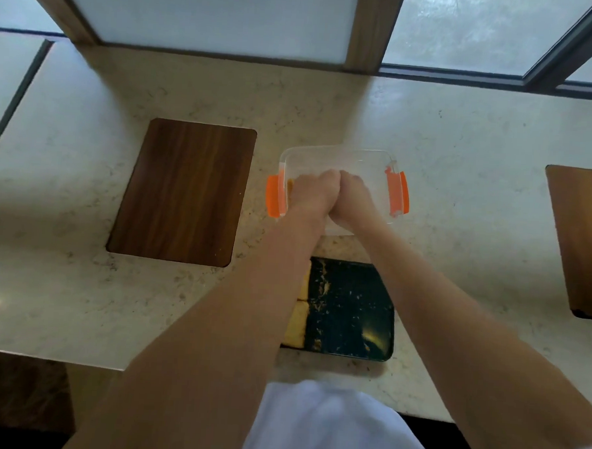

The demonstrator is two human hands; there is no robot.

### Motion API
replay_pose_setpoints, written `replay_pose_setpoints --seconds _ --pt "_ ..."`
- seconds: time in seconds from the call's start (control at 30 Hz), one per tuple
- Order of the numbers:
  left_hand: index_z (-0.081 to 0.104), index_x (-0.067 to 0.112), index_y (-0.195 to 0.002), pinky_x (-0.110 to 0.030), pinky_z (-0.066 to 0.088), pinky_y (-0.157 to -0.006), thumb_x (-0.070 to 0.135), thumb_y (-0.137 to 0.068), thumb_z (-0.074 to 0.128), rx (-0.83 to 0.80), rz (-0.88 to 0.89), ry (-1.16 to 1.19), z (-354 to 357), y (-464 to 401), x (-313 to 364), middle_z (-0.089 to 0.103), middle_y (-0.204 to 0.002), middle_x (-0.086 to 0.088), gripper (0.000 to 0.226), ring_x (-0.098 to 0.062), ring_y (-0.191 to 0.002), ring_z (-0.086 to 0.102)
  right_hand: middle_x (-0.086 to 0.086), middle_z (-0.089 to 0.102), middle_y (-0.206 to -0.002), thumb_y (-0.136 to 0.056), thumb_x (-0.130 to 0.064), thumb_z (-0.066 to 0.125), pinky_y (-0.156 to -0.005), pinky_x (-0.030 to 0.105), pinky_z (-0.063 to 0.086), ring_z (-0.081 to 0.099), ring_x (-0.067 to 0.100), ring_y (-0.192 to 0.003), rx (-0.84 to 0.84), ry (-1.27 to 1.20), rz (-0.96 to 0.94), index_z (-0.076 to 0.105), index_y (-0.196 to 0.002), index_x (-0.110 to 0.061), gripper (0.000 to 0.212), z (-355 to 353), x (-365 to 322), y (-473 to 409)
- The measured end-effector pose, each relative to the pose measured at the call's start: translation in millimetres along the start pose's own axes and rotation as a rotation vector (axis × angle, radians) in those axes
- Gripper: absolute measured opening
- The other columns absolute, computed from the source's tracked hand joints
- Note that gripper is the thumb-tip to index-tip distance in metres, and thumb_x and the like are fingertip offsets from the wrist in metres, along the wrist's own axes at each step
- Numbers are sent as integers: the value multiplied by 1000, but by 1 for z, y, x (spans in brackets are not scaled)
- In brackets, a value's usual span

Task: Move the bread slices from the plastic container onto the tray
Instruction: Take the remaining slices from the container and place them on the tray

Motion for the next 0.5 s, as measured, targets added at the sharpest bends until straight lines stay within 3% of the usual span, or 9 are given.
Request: replay_pose_setpoints --seconds 0.1,0.17,0.23,0.3,0.33,0.37,0.4,0.47,0.5 --pt "53 7 -135 -37 41 -81 32 -96 44 59 -125 -63 2 -11 -6 60 -128 -11 47 -25 -99 50 15 61 -135 -100 -14 46 -103 42 44 57 25 -111 -194 -35 236 58 -129 -6 31 33 12 -17" --pt "54 8 -135 -35 40 -71 33 -96 43 82 -166 -90 2 -15 -7 61 -125 -12 48 -26 -93 53 18 55 -144 -102 -25 40 -93 44 49 55 24 -96 -436 -436 366 54 -137 -13 40 45 12 -10" --pt "57 7 -129 -31 36 -55 32 -95 45 133 -187 -91 1 -18 -8 63 -112 -10 44 -22 -76 53 14 53 -148 -106 -34 20 -71 32 49 54 17 -80 -507 -603 353 51 -141 -23 48 48 7 -11" --pt "59 6 -124 -30 36 -50 32 -95 48 192 -201 -85 2 -18 -10 62 -102 -7 41 -20 -69 52 13 59 -141 -104 -47 11 -66 28 46 59 15 -84 -545 -350 156 56 -134 -18 61 44 -13 -6" --pt "60 6 -123 -30 41 -54 31 -95 48 200 -210 -81 4 -19 -12 63 -102 -7 40 -21 -73 55 10 64 -131 -104 -37 23 -74 30 45 62 17 -94 -665 -321 61 60 -125 -14 48 61 -16 10" --pt "60 5 -123 -31 48 -62 31 -96 48 204 -220 -77 6 -19 -14 65 -104 -7 39 -23 -80 59 5 67 -120 -100 -23 41 -82 33 42 63 20 -104 -755 -40 38 62 -116 -12 29 68 -14 22" --pt "60 5 -123 -34 53 -72 32 -96 48 220 -228 -76 7 -20 -16 66 -106 -9 40 -25 -87 63 1 66 -110 -94 -18 54 -87 35 41 62 21 -108 -701 115 -13 62 -109 -14 18 63 -11 18" --pt "60 4 -125 -40 55 -87 34 -97 44 269 -234 -76 3 -23 -17 67 -114 -11 44 -29 -99 65 2 56 -95 -95 -19 56 -88 36 40 60 20 -96 -440 -385 311 58 -102 -15 9 55 8 -4" --pt "59 4 -126 -42 53 -92 35 -98 41 289 -235 -79 0 -24 -17 67 -117 -12 46 -30 -103 64 4 55 -92 -98 -21 52 -83 36 41 56 20 -84 -447 -601 457 57 -103 -13 10 52 25 -2"
Point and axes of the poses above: each hand's wrist, its own y-axis away from the middle knuckle, its own z-axis out of the palm, x = y × z, the point moved 10 cm from there along -y, towards the middle knuckle
